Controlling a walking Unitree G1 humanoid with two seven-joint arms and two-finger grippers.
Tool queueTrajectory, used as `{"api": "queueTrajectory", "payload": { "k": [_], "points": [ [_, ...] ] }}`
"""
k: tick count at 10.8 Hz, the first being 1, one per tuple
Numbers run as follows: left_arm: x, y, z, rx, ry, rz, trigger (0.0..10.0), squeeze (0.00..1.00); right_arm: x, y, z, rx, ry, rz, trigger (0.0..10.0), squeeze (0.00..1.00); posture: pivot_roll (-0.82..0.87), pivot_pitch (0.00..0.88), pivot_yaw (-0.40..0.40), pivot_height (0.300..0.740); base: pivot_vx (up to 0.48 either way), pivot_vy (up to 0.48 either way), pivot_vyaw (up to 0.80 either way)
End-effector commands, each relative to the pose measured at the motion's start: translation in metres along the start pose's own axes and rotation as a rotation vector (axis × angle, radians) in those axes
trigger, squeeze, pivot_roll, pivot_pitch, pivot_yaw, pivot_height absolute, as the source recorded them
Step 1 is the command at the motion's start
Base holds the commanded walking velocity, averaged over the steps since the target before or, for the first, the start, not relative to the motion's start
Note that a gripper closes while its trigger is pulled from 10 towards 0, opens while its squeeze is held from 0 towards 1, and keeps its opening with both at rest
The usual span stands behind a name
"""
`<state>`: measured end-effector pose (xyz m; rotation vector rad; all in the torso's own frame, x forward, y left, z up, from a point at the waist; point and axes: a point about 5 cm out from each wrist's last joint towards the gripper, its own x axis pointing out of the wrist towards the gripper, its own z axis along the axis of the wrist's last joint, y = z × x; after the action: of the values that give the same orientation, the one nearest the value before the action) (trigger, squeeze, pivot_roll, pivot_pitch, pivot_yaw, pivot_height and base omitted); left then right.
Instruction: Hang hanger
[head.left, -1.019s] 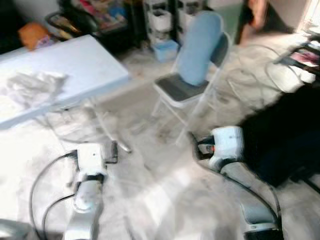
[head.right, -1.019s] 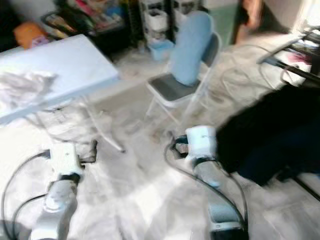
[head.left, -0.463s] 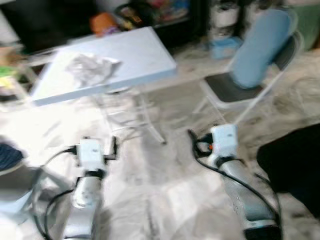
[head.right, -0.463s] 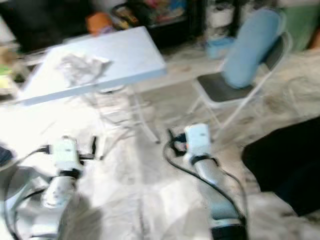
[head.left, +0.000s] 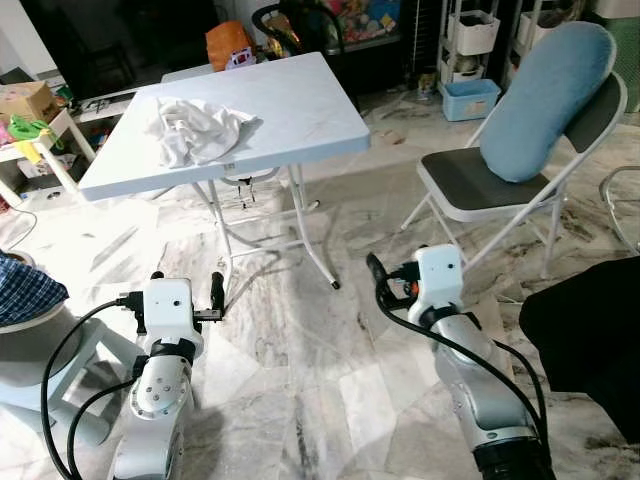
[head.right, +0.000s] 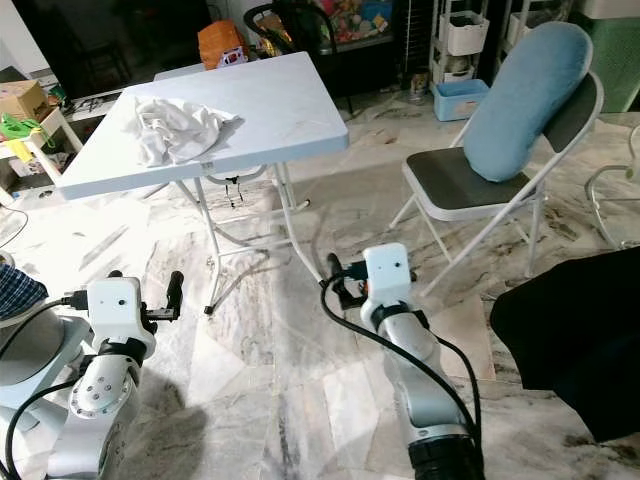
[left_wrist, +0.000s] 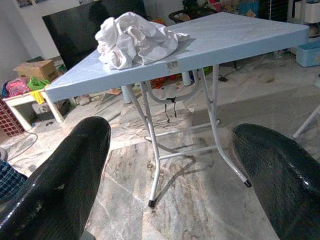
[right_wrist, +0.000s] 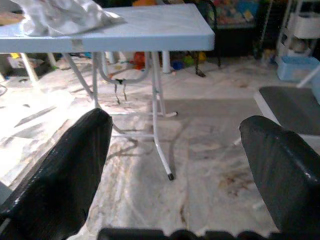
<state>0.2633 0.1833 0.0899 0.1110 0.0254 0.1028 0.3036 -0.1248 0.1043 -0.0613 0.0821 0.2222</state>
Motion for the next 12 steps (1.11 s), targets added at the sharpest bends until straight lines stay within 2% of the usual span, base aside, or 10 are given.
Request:
{"api": "queueTrajectory", "payload": {
  "k": [1, 6, 8, 12],
  "points": [
    [0.004, 0.003, 0.008, 0.029, -0.035, -0.016, 10.0, 0.00, 0.003, 0.005, 0.003, 0.017, -0.015, -0.003, 10.0, 0.00, -0.03, 0.000, 0.143, 0.740, 0.000, 0.000, 0.00],
    [0.009, 0.002, 0.009, 0.035, -0.034, -0.024, 10.0, 0.00, 0.000, -0.003, -0.002, 0.037, -0.013, -0.054, 10.0, 0.00, -0.05, 0.000, 0.154, 0.740, 0.000, 0.000, 0.00],
    [0.009, 0.001, 0.002, 0.007, -0.003, -0.012, 10.0, 0.00, -0.001, -0.014, -0.005, 0.032, 0.000, -0.105, 10.0, 0.00, -0.06, 0.000, 0.144, 0.740, 0.000, 0.000, 0.00],
    [0.009, -0.002, -0.002, -0.023, 0.015, -0.027, 10.0, 0.00, 0.003, -0.019, -0.004, 0.028, -0.002, -0.132, 10.0, 0.00, -0.07, 0.000, 0.135, 0.740, 0.000, 0.000, 0.00]
  ]
}}
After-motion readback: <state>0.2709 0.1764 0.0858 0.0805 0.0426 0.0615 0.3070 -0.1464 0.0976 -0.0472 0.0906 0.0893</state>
